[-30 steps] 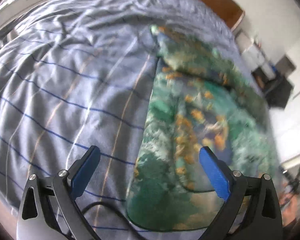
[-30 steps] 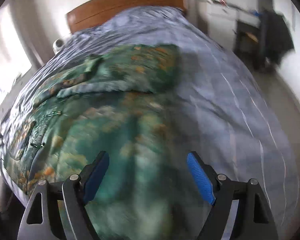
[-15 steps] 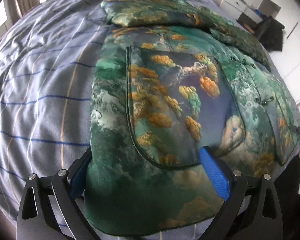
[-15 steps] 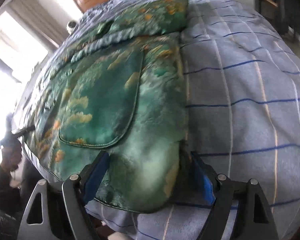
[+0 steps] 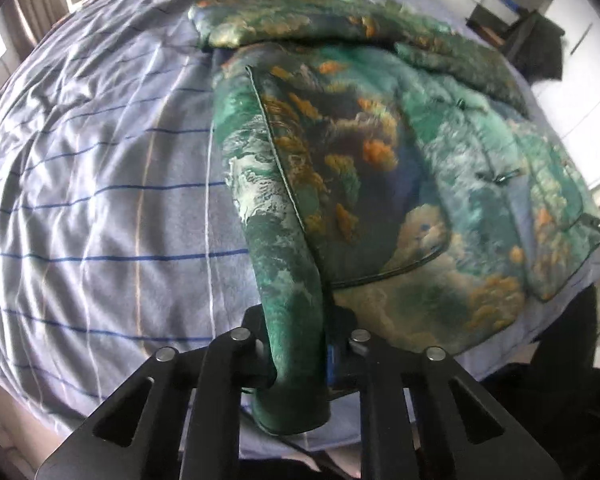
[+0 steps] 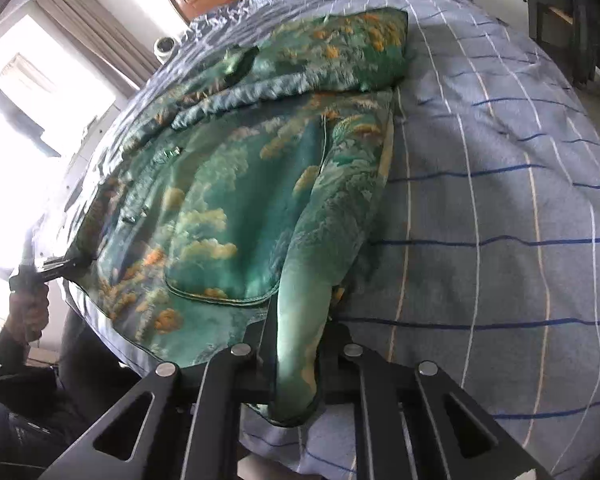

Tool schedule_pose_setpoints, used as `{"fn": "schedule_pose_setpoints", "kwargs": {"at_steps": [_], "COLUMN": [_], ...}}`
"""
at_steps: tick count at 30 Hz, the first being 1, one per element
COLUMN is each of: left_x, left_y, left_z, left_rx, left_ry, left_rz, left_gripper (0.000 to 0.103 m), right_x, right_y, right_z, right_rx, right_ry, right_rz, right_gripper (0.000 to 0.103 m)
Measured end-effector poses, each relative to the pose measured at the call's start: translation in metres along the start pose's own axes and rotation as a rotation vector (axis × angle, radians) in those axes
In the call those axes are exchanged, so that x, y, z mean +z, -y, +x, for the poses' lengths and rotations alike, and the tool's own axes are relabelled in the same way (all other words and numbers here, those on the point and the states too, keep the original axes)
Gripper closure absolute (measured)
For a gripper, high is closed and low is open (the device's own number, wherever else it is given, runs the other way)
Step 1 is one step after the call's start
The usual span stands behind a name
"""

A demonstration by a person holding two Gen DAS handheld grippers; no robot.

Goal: Fold large clothes
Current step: 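Grasp the jacket hem with the left gripper while the right gripper grasps the hem too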

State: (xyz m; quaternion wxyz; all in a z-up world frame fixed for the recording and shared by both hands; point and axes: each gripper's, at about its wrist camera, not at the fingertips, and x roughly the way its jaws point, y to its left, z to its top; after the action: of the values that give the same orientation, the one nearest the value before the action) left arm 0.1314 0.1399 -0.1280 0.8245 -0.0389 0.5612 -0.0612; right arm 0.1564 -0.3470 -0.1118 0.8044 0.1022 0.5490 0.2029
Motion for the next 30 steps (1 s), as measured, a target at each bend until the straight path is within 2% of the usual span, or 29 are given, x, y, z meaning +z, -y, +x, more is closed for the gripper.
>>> {"fn": "schedule_pose_setpoints", "kwargs": {"at_steps": [4, 9, 15, 18, 20, 21, 23, 25, 27, 28, 30], "left_x": [-0.007, -0.030, -0.084, -0.110, -0.113, -0.107, -0.079, -0.050, -0.010, 0.010, 0.059], "left_y": [-0.003, -0.003, -0.009, -0.007, -0.009, -0.013, -0.026, -0.035, -0.044, -0.046, -0.054], "left_z": [-0.019, -0.032, -0.048, -0.062, -0.081, -0.095, -0.126, -0.145, -0.151, -0.148, -0.130], "left_rx": [-0.026, -0.025, -0.044, -0.080, -0.129, -0.161, -0.237, -0.272, -0.266, -0.258, -0.241], "left_ry": [0.010, -0.034, -0.124, -0.177, -0.176, -0.147, -0.039, 0.054, 0.136, 0.157, 0.193], "left_rz": [0.002, 0.038, 0.048, 0.080, 0.073, 0.056, -0.003, -0.037, -0.066, -0.075, -0.119], "left_gripper": [0.090, 0.090, 0.090, 0.090, 0.090, 0.090, 0.090, 0.090, 0.090, 0.090, 0.090], "right_x": [0.000, -0.010, -0.055, -0.082, -0.090, -0.091, -0.083, -0.058, -0.018, -0.006, 0.044], "right_y": [0.001, 0.001, -0.004, -0.010, -0.017, -0.020, -0.022, -0.018, -0.017, -0.017, -0.006], "right_z": [-0.017, -0.033, -0.046, -0.060, -0.073, -0.081, -0.101, -0.119, -0.128, -0.128, -0.116], "right_rx": [0.017, 0.039, 0.066, 0.110, 0.143, 0.173, 0.255, 0.317, 0.354, 0.360, 0.348], "right_ry": [0.027, 0.009, -0.071, -0.108, -0.117, -0.113, -0.063, 0.016, 0.110, 0.133, 0.195], "right_rz": [0.015, 0.013, 0.060, 0.098, 0.097, 0.106, 0.150, 0.178, 0.168, 0.166, 0.159], "right_gripper": [0.090, 0.090, 0.090, 0.090, 0.091, 0.091, 0.091, 0.092, 0.092, 0.092, 0.092]}}
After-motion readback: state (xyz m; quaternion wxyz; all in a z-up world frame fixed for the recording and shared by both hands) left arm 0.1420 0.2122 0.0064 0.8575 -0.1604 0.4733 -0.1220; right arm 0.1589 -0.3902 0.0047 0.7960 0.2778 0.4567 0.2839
